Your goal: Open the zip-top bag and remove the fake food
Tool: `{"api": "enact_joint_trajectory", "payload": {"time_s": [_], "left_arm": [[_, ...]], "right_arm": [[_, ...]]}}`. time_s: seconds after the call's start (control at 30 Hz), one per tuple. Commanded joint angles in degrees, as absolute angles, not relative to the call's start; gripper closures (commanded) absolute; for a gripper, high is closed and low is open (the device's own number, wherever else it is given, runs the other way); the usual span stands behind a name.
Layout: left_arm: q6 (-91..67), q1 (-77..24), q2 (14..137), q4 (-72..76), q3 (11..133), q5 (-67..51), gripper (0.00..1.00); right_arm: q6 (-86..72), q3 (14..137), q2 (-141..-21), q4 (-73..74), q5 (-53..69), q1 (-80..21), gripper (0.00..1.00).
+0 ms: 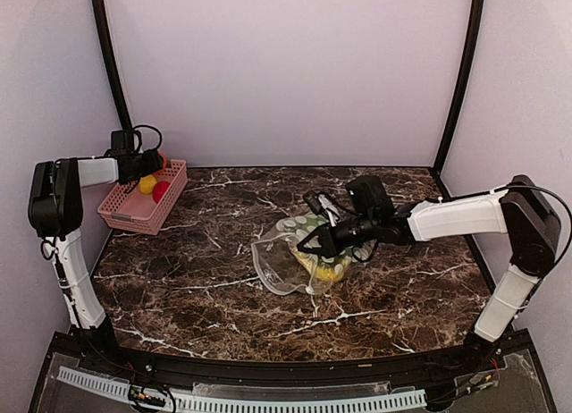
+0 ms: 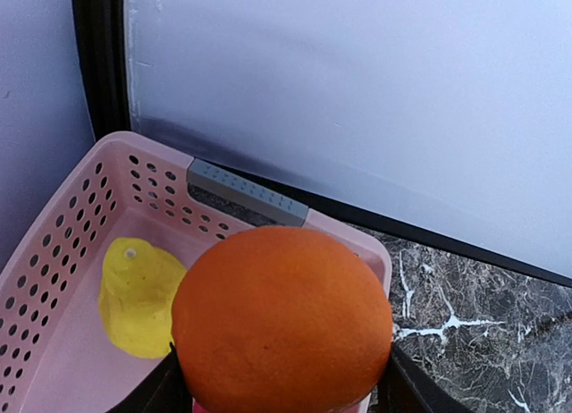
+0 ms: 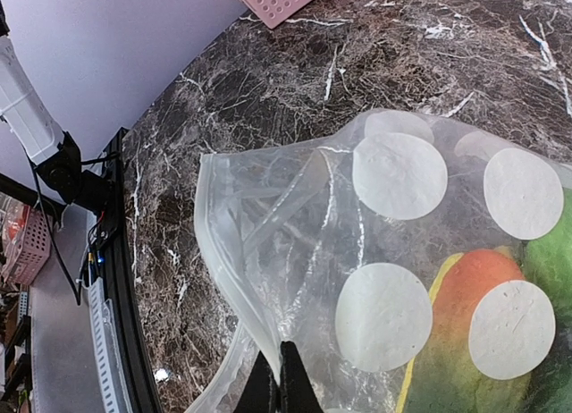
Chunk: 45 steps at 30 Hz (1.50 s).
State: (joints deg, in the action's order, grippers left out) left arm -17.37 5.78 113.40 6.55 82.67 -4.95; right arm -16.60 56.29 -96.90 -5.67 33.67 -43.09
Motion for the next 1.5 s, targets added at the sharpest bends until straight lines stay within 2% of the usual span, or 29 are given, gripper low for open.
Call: {"api": "enact_joint_trajectory", "payload": {"time_s": [0.0, 0.27, 0.67, 0.93, 1.13, 1.47], "left_arm": [[-14.3, 5.6, 116.4, 5.1, 86.9, -8.5, 0.37], [-11.9, 5.6, 120.9, 2.4, 93.0, -8.3, 0.33], [-12.3, 5.5, 120.9, 0.7, 93.5, -9.5, 0.11], [-11.6, 3.4, 115.3, 2.0, 91.1, -8.4, 0.09], [-12.2, 1.0, 107.3, 5.1, 84.2, -8.0, 0.1], [-11.3, -6.3, 86.8, 12.5, 63.3, -9.4, 0.1]], "right_arm": [[-15.9, 57.9, -97.9, -4.9, 34.0, -42.6, 1.0], [-15.7, 58.4, -98.2, -4.4, 33.8, -42.6, 1.0], [-15.6, 58.0, -97.4, -4.2, 33.5, -42.6, 1.0], [-15.6, 57.3, -96.6, -4.4, 33.3, -42.6, 1.0], [-15.4, 56.8, -95.9, -4.6, 33.2, -42.6, 1.0], [-16.5, 55.1, -94.5, -6.5, 34.4, -42.6, 1.0]]}}
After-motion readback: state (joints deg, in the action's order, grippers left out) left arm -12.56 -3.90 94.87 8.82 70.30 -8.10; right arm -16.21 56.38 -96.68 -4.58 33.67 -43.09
